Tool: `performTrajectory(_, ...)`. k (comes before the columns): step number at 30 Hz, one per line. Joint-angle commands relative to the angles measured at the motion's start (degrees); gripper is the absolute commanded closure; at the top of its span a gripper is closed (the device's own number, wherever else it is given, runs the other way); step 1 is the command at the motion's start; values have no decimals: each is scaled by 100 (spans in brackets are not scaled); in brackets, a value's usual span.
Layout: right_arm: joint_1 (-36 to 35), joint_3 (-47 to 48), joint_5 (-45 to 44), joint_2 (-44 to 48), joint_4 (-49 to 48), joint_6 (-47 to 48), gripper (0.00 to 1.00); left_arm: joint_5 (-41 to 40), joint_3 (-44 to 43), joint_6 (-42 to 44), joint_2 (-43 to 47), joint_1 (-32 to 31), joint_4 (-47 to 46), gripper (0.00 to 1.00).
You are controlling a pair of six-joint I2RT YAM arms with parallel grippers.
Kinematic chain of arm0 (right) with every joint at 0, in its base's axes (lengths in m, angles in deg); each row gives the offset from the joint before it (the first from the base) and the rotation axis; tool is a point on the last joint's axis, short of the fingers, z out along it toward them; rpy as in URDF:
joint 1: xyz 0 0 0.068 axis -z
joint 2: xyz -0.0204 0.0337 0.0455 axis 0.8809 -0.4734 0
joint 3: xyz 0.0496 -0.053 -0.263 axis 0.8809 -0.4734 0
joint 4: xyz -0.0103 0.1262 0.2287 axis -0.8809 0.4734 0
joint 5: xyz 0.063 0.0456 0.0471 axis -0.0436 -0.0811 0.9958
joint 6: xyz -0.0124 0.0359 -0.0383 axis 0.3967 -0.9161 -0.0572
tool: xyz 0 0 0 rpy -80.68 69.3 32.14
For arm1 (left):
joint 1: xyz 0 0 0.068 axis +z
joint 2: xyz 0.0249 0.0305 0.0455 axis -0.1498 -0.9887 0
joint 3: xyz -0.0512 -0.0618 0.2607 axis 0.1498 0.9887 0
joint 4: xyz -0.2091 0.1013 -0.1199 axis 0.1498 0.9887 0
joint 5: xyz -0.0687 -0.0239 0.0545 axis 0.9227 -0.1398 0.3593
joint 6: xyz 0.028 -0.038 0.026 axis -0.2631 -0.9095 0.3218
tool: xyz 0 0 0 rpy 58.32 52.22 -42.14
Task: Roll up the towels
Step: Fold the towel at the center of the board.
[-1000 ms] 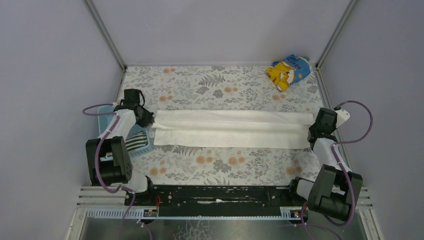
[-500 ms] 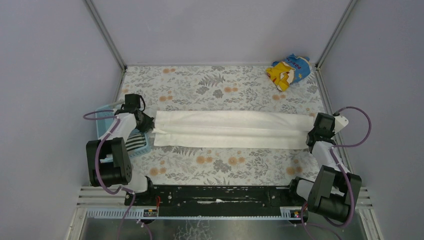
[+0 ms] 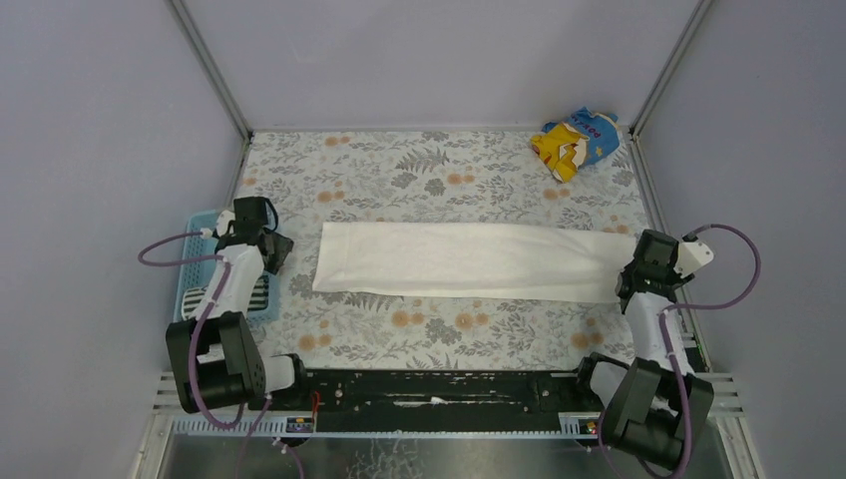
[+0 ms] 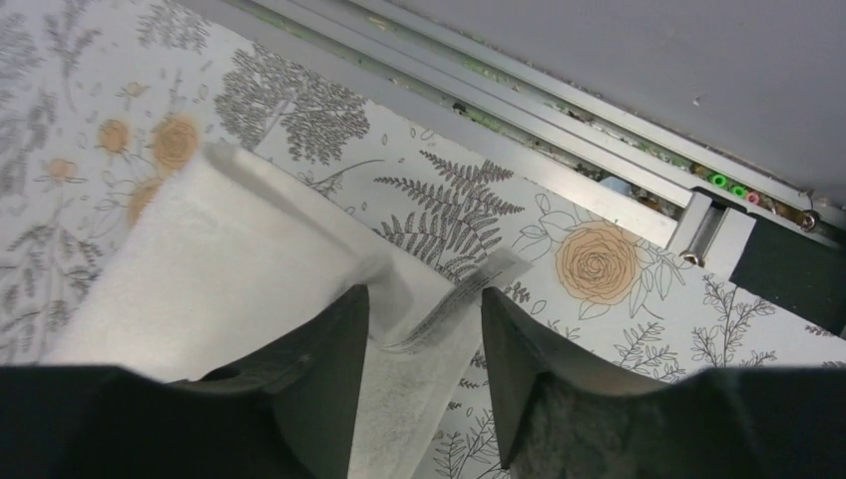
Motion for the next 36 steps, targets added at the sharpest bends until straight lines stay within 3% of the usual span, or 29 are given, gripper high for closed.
performTrajectory(1, 26, 20, 259, 638, 210, -323, 46, -342, 135, -90, 526, 63, -13, 62)
performTrajectory(10, -301, 195, 1367, 1316, 353, 106, 44, 542, 31, 292, 1230, -95, 55, 46)
performTrajectory(15, -595, 340, 2686, 958, 5, 605, 44, 530, -27, 232, 1177, -1050, 31, 40)
performTrajectory(21, -686, 563, 3568, 79, -110, 823, 43, 213, -512, 281, 22, -2544, -277, 35)
performTrajectory(25, -713, 712, 3495, -366, -237, 945, 42, 201, -938, 425, -1074, -2922, -439, 35)
performTrajectory(31, -713, 1358, 3036, -1111, -161, 1278, 40, 6, -1163, 347, -2336, -2723, -481, 34)
performTrajectory(36, -717, 1896, 2857, -1828, -133, 1436, 39, -84, -776, 169, -2537, -2108, -534, 34)
